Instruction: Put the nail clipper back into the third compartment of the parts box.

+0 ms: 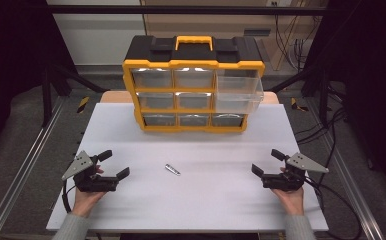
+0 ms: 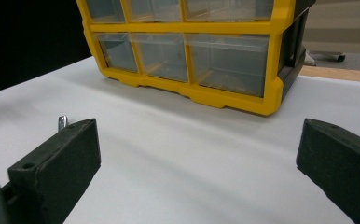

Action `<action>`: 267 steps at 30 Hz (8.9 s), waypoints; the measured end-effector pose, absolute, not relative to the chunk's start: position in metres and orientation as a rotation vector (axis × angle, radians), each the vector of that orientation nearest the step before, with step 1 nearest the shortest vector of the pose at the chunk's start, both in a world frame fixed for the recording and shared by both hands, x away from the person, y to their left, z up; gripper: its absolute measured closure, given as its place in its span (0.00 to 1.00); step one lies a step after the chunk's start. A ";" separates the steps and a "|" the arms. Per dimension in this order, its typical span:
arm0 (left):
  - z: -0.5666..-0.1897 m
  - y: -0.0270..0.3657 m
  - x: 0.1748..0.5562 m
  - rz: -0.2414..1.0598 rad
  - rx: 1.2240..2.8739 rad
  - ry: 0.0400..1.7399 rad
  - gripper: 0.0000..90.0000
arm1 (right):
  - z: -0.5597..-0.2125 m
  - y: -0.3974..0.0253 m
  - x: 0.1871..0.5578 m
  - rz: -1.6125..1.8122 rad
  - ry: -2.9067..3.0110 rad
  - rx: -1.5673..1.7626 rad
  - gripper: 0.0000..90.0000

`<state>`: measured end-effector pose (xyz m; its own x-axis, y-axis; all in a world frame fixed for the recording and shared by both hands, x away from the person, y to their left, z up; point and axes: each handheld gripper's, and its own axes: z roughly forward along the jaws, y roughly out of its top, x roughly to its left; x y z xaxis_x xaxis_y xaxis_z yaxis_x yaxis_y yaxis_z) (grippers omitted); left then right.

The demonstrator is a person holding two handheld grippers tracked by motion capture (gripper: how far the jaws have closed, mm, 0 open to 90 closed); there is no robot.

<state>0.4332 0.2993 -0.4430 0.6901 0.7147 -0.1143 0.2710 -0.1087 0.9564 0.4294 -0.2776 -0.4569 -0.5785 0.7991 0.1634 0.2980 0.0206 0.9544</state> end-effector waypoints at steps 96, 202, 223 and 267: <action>-0.446 0.299 0.435 0.460 1.724 0.819 0.01 | -0.428 -0.114 0.474 1.495 2.204 0.906 0.03; -0.447 0.301 0.436 0.455 1.729 0.821 0.01 | -0.483 0.004 0.513 1.109 2.703 0.840 0.89; -0.447 0.301 0.436 0.453 1.732 0.822 0.01 | -0.478 0.002 0.515 1.118 2.727 0.853 0.89; -0.447 0.301 0.436 0.457 1.733 0.826 0.01 | -0.413 -0.020 0.495 1.245 2.615 0.771 0.89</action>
